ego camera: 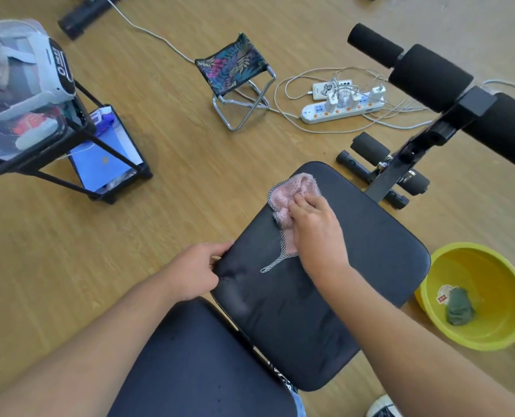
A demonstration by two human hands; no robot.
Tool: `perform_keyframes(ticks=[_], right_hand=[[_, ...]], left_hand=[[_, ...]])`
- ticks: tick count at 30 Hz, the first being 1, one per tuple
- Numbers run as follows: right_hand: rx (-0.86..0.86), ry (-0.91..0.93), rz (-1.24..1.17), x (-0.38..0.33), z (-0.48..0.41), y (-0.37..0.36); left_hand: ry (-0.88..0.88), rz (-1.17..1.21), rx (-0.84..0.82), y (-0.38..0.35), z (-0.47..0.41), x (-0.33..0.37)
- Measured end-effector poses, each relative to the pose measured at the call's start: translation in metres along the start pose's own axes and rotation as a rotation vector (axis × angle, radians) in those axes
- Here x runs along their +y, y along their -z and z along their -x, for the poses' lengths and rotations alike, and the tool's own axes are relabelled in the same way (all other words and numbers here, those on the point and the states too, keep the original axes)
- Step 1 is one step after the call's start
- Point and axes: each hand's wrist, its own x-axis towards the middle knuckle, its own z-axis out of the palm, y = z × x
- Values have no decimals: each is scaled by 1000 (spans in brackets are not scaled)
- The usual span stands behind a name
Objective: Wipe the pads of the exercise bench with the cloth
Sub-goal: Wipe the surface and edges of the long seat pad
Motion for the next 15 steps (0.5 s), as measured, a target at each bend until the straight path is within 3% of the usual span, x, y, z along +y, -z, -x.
perform_keyframes(ticks=[2, 4, 9, 12, 13, 15], right_hand=[[19, 47, -25, -29, 14, -14], [-65, 143, -81, -58, 42, -27], [-271, 753, 143, -79, 98, -27], [-412, 1020, 314, -64, 87, -10], [-389, 1124, 350, -55, 75, -5], [-316, 1114, 323, -33, 47, -1]], left_hand=[[23, 49, -8, 2, 0, 1], [42, 54, 3, 4, 0, 1], [71, 37, 27, 2, 0, 2], [73, 39, 33, -4, 0, 6], [84, 34, 37, -4, 2, 8], [91, 24, 52, -4, 4, 9]])
